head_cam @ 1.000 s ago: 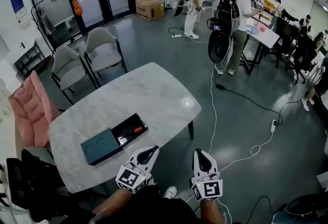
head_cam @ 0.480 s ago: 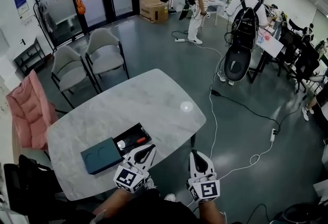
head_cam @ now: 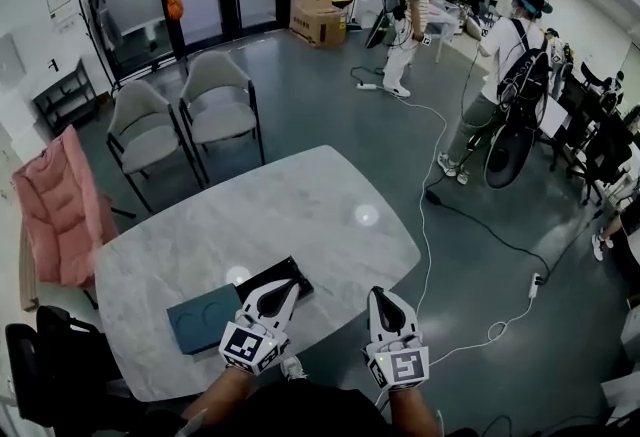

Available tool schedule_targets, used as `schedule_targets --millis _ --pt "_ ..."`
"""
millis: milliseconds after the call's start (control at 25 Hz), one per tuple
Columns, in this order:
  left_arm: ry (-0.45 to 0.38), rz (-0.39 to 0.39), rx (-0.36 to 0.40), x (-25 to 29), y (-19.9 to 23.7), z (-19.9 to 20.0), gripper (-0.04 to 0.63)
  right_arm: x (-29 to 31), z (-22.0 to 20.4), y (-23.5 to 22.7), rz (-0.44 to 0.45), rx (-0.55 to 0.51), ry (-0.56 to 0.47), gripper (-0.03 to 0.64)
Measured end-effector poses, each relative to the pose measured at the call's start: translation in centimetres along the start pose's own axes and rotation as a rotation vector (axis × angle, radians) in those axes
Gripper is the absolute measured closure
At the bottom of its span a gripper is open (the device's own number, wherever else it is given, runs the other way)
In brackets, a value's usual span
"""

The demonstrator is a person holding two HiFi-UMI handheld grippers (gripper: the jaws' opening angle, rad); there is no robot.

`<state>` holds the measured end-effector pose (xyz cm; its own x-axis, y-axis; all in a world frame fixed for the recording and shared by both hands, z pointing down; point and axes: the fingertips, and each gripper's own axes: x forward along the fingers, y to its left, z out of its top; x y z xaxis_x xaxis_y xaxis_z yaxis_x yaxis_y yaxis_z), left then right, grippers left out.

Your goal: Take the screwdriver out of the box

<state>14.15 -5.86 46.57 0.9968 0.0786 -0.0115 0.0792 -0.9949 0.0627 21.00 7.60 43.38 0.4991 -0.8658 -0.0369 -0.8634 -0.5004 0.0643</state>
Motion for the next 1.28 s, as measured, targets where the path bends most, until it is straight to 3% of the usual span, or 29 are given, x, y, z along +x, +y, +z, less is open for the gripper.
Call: schedule_targets --millis 360,520,680,920,1280 --pt "-0.013 0.038 -0.013 -1.7 4.5 0.2 0.591 4.2 -0.2 3.4 0.065 -0.047 0.029 0.594" --pt "-0.028 0.074 -0.022 -1.7 5.6 0.1 0.591 5.8 -1.2 5.4 0.140 -0.136 0.142 0.594" --pt "-0.022 0.147 -0.020 -1.4 7.1 0.0 0.591 8.1 -1.7 6.0 0.224 -0.107 0.141 0.594" --pt "-0.004 0.288 -0.018 -1.4 9.5 -0.5 0.591 12.6 -1.7 5.3 0.326 -0.090 0.033 0.594" --pt "0.003 0.425 -0.019 -2.4 11.9 -1.0 0.591 16.5 -4.6 8.1 0.509 -0.055 0.075 0.594"
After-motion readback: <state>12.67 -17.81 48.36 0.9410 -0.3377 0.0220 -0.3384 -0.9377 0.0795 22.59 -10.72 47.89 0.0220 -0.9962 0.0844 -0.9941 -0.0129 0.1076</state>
